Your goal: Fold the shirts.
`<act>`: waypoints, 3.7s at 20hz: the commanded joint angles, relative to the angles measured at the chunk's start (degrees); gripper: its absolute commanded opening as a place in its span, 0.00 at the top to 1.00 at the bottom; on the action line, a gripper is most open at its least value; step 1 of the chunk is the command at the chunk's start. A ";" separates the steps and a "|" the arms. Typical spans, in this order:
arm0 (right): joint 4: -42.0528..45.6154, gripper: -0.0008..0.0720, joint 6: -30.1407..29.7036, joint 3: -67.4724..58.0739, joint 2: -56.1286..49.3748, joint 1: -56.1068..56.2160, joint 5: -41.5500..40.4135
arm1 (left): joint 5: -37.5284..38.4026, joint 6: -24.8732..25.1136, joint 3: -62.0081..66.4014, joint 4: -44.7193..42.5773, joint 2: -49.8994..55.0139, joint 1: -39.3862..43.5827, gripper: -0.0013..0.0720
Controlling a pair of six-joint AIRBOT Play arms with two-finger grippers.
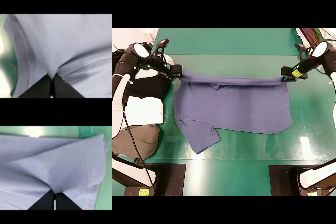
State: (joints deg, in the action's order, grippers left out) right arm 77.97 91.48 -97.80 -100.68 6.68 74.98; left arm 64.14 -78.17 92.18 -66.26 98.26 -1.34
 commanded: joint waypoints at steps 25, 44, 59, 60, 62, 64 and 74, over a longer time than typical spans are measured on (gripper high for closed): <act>-6.36 0.50 -1.14 26.43 33.99 -1.73 1.62 | -7.28 -5.20 -62.55 10.97 -38.73 0.17 0.30; -20.02 0.38 -2.45 66.29 37.77 -12.52 -9.03 | -5.60 -2.40 -60.63 14.21 -42.25 0.17 0.95; -4.22 0.97 -1.14 58.71 56.98 -7.50 15.08 | 17.99 -11.67 -59.47 6.78 -65.44 0.17 0.95; -4.22 0.97 0.11 57.94 59.14 -7.50 15.96 | 18.60 -12.02 -58.71 8.44 -66.51 0.17 0.96; -4.24 0.98 1.68 55.15 61.83 -7.50 15.72 | 17.53 -11.89 -55.25 9.68 -66.05 0.17 0.95; -4.37 0.98 1.99 50.77 60.06 -7.41 14.32 | 12.44 -10.84 -50.31 9.18 -63.80 0.17 0.96; -5.01 0.97 1.01 24.81 20.33 -2.12 2.40 | -6.10 -1.18 -31.45 8.28 -24.52 0.17 0.95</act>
State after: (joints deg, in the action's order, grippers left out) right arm 73.45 92.60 -65.84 -69.82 3.77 79.55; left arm 62.70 -81.49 56.05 -57.95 62.57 -1.10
